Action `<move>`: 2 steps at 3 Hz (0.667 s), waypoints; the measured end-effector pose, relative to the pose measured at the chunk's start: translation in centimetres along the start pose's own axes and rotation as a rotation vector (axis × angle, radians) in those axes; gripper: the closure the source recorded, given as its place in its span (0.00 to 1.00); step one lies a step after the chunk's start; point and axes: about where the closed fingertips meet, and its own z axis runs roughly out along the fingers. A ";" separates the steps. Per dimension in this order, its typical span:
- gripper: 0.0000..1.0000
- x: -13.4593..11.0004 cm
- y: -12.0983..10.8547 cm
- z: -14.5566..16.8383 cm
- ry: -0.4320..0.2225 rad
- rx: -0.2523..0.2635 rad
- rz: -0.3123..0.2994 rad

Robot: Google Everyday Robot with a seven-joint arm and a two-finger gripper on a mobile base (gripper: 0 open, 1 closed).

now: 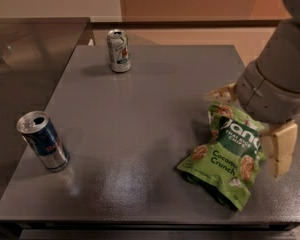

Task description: Move green rice chip bag near 7up can

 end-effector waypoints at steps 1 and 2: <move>0.00 -0.1 0.4 2.1 0.003 -0.029 -0.068; 0.00 0.3 0.7 3.4 0.010 -0.049 -0.112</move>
Offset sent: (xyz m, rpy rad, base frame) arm -0.0015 -0.0087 -0.0547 -0.0672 0.0570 0.1706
